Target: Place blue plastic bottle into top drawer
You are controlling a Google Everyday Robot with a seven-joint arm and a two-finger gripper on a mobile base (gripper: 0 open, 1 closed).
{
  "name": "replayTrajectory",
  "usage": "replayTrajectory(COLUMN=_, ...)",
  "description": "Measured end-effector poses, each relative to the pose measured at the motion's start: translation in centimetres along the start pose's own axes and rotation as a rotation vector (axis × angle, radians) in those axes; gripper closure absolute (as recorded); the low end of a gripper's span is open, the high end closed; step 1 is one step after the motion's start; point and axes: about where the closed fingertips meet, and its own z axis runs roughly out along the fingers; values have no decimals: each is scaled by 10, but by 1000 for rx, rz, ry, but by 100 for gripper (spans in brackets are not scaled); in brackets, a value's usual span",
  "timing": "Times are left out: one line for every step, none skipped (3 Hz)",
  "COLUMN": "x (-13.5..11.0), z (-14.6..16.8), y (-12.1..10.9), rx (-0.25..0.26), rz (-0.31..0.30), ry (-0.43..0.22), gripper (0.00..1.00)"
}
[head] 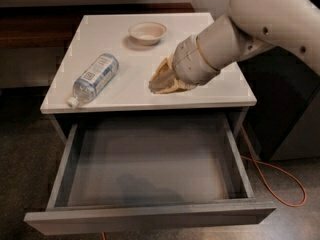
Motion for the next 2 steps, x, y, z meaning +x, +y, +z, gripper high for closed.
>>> replayTrajectory(x=-21, z=3, y=-44, rx=-41, rz=-152, ry=49, gripper=77)
replayTrajectory(x=-38, z=21, y=-68, rx=-83, rz=-266, ry=90, gripper=54)
